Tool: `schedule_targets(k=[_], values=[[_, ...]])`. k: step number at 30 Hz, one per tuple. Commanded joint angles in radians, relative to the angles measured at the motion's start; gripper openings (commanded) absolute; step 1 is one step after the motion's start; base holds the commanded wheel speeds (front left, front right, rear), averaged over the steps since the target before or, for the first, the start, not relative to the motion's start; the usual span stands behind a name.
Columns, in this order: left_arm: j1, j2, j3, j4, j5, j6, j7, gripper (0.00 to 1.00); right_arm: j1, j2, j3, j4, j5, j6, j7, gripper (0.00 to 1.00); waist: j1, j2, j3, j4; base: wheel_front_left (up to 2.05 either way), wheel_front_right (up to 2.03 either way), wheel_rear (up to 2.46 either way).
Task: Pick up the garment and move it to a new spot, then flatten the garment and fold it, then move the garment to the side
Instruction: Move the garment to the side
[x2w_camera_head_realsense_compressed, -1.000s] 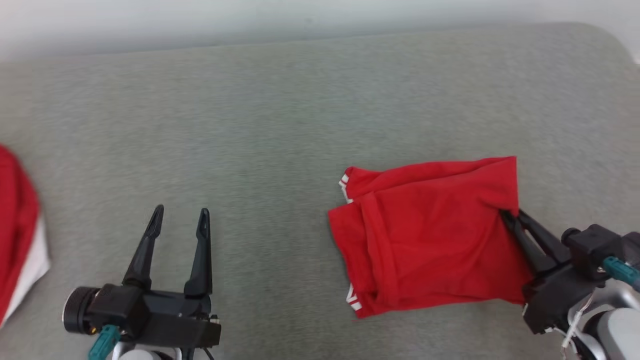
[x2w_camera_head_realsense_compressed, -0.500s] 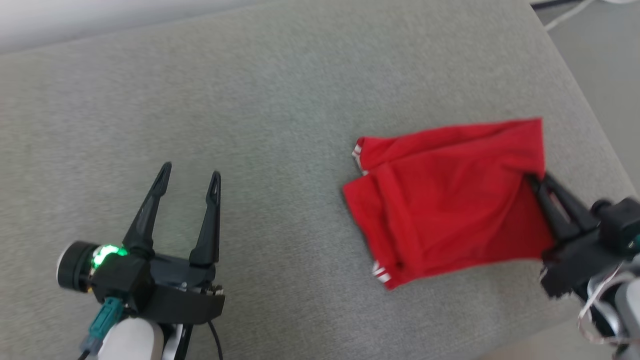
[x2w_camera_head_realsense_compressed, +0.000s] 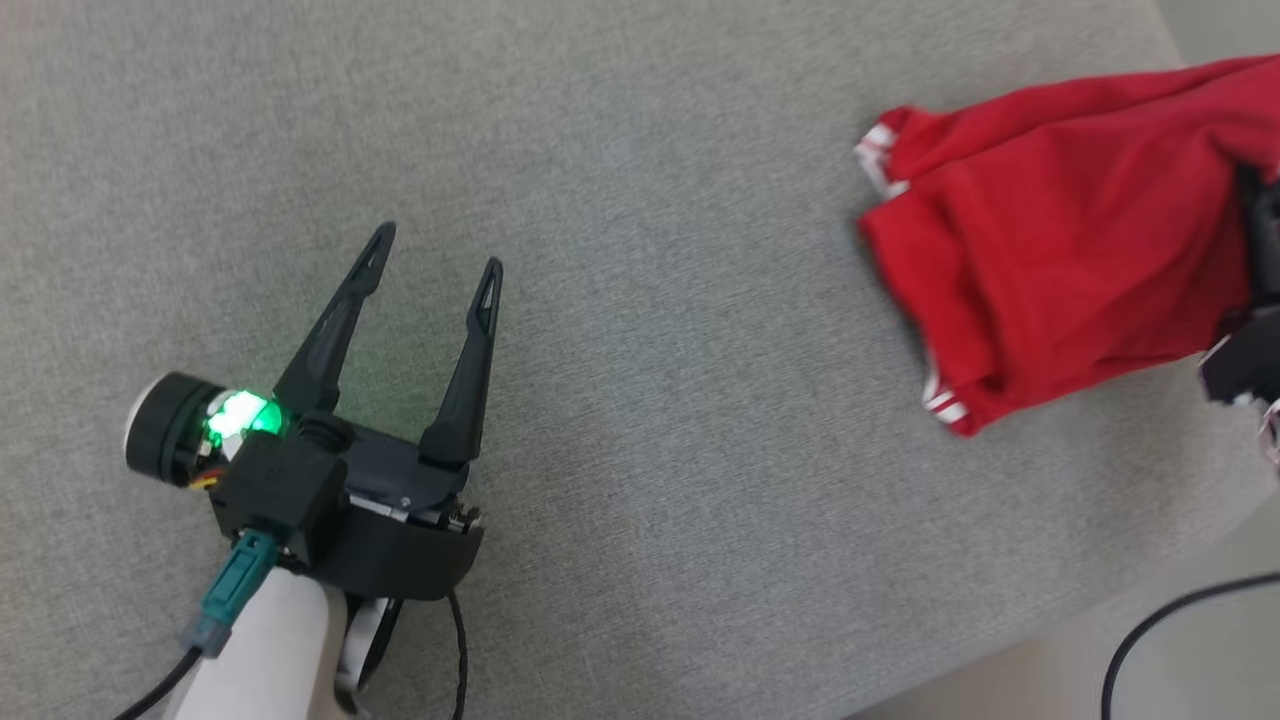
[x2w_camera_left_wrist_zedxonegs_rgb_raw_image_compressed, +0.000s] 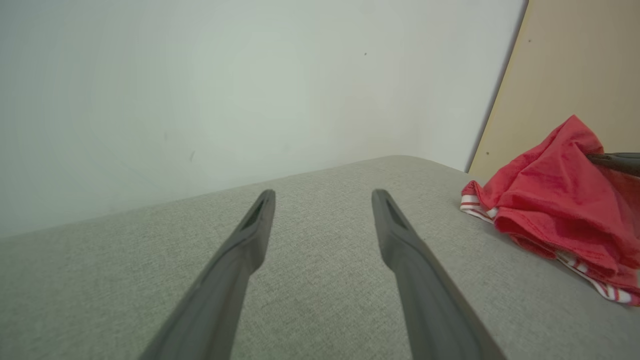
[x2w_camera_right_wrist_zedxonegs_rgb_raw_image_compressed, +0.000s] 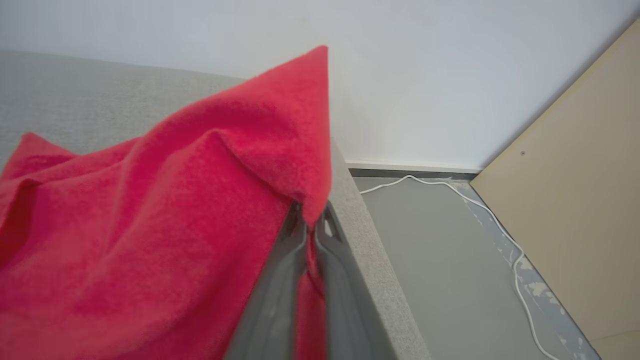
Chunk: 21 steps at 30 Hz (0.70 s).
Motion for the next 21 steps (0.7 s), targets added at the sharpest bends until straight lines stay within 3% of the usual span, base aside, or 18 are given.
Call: schedule_targets(k=[1,6,7,8,9,15,21], values=[[-0.013,0.003,-0.002,-0.006,0.003,-0.002,0.002,1.0,-0.021,-0.009,0.001,0.015,0.006,-0.001,-0.008,0.0,-0.0002,-0.0001,0.032,0.021,0.0,0.0,0.0],[-0.039,0.001,-0.02,-0.017,0.01,-0.007,0.009,1.0,-0.096,-0.016,0.016,0.152,0.039,-0.001,-0.021,0.0,-0.0002,-0.0001,0.059,0.045,0.0,0.0,0.0],[-0.043,0.001,-0.023,-0.015,0.011,-0.007,0.009,1.0,-0.109,-0.018,0.012,0.181,0.046,-0.001,-0.022,0.11,-0.0002,-0.0001,0.062,0.05,0.0,0.0,0.0],[-0.048,-0.001,-0.027,-0.013,0.011,-0.007,0.007,1.0,-0.118,-0.016,0.01,0.208,0.058,-0.001,-0.022,0.81,-0.0002,-0.0001,0.062,0.055,0.0,0.0,0.0],[-0.052,-0.002,-0.03,-0.01,0.011,-0.006,0.005,1.0,-0.13,-0.015,0.006,0.232,0.062,-0.001,-0.023,1.0,-0.0002,-0.0001,0.063,0.059,0.0,0.0,0.0],[-0.033,-0.009,-0.028,0.015,-0.007,0.007,-0.02,1.0,-0.142,-0.011,-0.08,0.313,0.059,-0.001,-0.023,1.0,-0.0002,-0.0001,0.027,0.08,0.0,0.0,0.0],[0.024,-0.004,-0.005,0.047,-0.028,0.03,-0.044,1.0,-0.025,0.059,-0.251,0.133,0.018,-0.001,-0.023,1.0,-0.0002,-0.0001,-0.051,0.094,0.0,0.0,0.0]])
